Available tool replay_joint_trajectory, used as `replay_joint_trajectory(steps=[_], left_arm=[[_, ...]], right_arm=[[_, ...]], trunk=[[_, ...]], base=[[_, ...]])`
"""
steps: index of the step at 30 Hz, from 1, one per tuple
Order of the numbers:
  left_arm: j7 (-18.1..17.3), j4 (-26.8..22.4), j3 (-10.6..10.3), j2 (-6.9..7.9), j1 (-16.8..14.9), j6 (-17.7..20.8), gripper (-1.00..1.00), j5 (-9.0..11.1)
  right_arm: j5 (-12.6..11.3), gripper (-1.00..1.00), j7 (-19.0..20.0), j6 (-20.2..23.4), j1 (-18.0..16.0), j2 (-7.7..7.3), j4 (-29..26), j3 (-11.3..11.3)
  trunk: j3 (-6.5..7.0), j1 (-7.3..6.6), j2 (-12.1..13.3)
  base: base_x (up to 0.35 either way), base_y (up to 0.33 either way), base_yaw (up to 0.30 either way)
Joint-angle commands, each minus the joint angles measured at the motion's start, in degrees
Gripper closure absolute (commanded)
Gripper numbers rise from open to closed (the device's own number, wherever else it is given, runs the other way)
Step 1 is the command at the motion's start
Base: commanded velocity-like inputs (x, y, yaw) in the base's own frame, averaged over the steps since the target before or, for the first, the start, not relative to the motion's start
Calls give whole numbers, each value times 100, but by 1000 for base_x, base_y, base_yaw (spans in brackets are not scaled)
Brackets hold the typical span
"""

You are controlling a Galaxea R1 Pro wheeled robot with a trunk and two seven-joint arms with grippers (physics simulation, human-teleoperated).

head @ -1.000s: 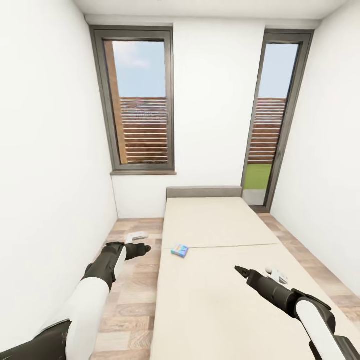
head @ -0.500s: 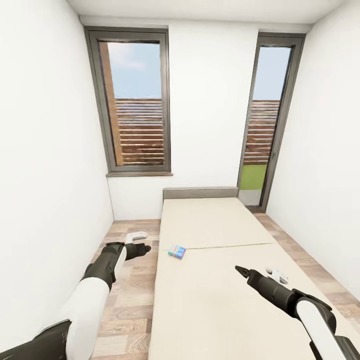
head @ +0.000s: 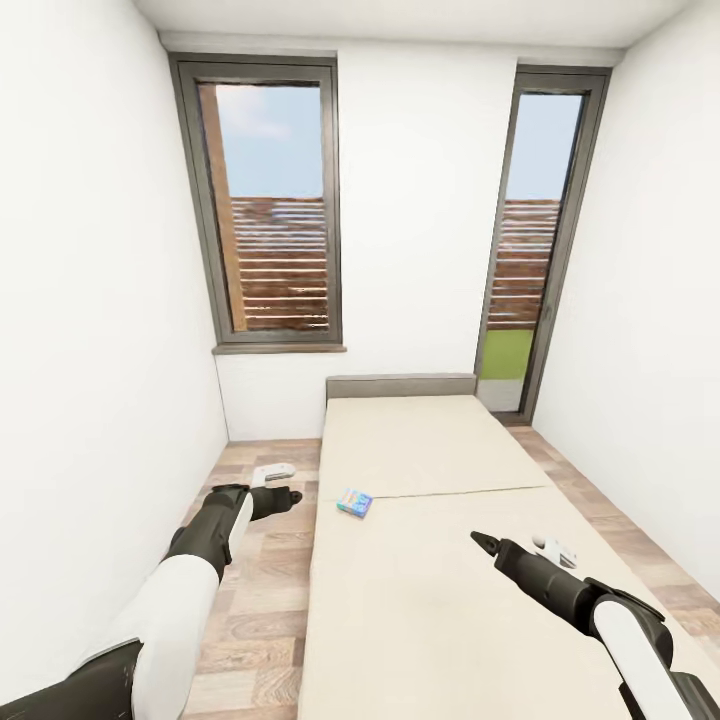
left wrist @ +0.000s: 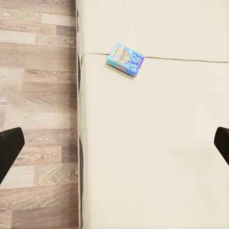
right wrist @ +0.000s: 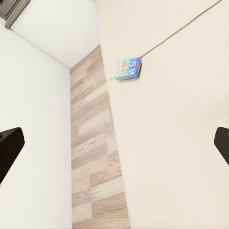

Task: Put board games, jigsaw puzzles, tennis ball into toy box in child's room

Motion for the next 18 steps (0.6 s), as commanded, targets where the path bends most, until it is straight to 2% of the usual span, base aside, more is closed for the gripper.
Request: replay_joint_trajectory(steps=[1, 10, 18], left_arm=[[-50, -9, 46, -8, -3, 21, -100, -61], [-50, -9, 46, -8, -3, 22, -100, -61], [-50, -9, 46, -8, -3, 22, -100, -61]], right_arm=[[-60, -100, -54, 18, -4, -1, -7, -2], [-79, -100, -59, 25, -5, -1, -7, -2], [-92, -100, -60, 26, -2, -1, -7, -2]], trunk=[[-3, 3, -5], [-1, 3, -5], [29, 3, -5]], base=[[0, 100, 0], [0, 189, -16], [0, 72, -153]])
